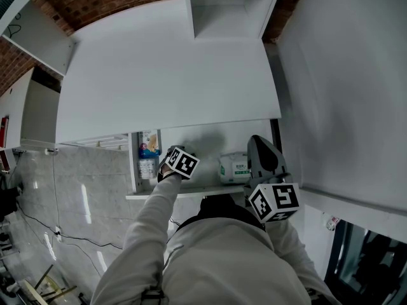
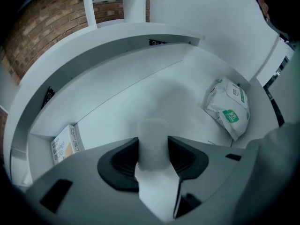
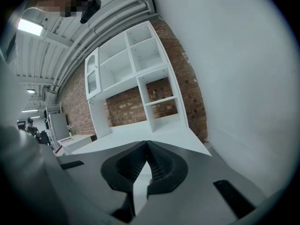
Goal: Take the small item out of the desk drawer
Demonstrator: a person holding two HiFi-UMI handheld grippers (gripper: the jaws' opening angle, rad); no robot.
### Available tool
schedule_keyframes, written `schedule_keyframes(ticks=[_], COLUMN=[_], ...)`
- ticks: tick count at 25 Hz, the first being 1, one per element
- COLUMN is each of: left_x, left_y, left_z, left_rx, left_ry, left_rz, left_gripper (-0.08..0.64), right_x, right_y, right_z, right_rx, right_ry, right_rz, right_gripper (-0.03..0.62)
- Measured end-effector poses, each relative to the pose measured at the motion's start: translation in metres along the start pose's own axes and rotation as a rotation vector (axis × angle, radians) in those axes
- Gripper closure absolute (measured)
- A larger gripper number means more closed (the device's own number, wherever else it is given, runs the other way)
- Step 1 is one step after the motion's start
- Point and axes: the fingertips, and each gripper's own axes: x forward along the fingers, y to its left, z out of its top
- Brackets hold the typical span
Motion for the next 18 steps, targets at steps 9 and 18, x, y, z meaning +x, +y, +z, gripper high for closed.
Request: schedule_keyframes(ticks=[9,18], left_x=[-0.037,-0.101], left_y=[-0.008,-0.001], left_z=[0.019,0.051], left_rx=[-0.033,-0.093], left_ry=[-0.118,-0.313], left_rz=[0.006,0.05], left_gripper=[0.364,0.365], right_x=[-0.001,-0.001], right_y=[0.012,0.031], right_z=[-0.001,-0.002], right_rx=[-0.006,-0.019], right_ry=[-0.004,-0.01], right_rz=[0.046,0.081], right_gripper=[0.565,0.565])
